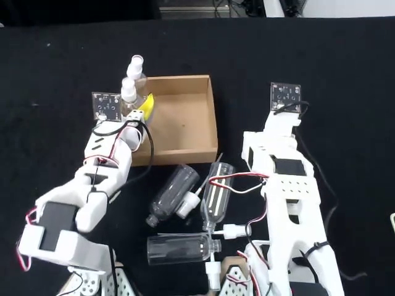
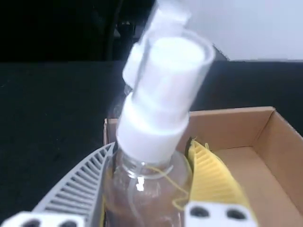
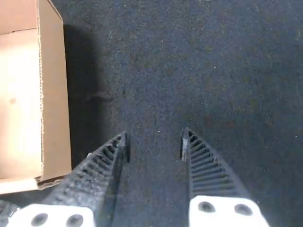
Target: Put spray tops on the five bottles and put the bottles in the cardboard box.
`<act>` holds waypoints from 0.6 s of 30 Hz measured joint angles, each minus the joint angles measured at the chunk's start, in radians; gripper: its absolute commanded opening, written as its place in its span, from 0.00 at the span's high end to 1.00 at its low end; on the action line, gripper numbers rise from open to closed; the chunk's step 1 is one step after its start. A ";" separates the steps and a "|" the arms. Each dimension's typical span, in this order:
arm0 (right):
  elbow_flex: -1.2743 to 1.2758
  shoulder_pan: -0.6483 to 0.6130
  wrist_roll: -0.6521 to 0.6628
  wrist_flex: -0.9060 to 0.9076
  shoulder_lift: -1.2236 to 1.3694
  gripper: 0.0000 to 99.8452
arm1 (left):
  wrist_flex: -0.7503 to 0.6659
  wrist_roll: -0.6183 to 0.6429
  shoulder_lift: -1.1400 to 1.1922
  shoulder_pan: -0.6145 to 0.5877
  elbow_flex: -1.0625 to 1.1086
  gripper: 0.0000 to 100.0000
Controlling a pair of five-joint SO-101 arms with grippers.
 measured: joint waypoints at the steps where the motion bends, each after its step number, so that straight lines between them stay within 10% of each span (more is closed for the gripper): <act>1: 0.000 0.000 0.000 0.000 0.000 0.84 | -0.005 -0.008 0.014 0.000 -0.011 0.97; 18: 0.000 0.000 0.000 0.000 0.000 0.84 | -0.009 -0.025 0.023 0.000 -0.025 0.96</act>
